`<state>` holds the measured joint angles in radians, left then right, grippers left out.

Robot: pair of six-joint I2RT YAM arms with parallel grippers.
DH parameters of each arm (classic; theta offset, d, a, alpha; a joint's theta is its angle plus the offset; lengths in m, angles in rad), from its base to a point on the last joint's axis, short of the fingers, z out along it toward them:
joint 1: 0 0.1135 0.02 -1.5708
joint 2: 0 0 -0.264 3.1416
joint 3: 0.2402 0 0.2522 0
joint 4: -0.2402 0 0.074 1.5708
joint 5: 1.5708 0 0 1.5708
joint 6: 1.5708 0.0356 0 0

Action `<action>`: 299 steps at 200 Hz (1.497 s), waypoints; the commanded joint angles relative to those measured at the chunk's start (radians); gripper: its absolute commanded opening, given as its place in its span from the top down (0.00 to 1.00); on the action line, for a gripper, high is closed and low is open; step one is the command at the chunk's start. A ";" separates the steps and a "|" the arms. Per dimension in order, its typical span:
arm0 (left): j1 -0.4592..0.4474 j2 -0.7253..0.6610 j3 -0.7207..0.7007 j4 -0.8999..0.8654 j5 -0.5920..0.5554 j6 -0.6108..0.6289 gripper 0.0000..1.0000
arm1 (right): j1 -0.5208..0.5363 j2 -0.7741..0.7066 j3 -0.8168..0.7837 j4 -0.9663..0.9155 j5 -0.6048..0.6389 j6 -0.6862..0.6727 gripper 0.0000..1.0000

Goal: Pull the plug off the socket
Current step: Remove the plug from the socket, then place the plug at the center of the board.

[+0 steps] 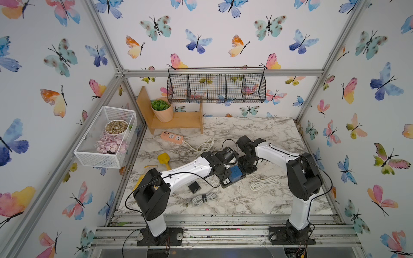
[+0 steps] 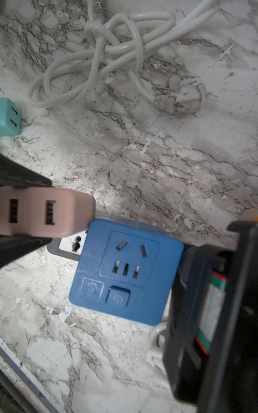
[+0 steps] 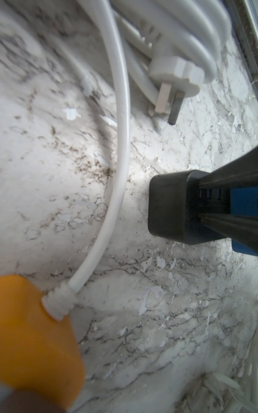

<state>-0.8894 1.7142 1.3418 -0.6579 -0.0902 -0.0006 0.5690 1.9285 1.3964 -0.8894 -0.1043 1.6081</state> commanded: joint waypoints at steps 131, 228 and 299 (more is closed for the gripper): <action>0.395 -0.072 -0.275 0.181 0.365 -0.232 1.00 | 0.008 0.069 0.018 -0.056 0.018 -0.005 0.74; 0.463 -0.070 -0.337 0.212 0.432 -0.215 0.57 | 0.009 0.069 0.008 -0.049 0.014 -0.008 0.74; 0.463 -0.059 -0.264 0.146 0.387 -0.161 0.43 | 0.009 0.064 0.014 -0.044 0.007 -0.004 0.74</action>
<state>-0.4309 1.6623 1.0466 -0.4644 0.3264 -0.1951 0.5694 1.9469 1.4277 -0.9195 -0.1055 1.6039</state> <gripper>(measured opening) 0.560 0.261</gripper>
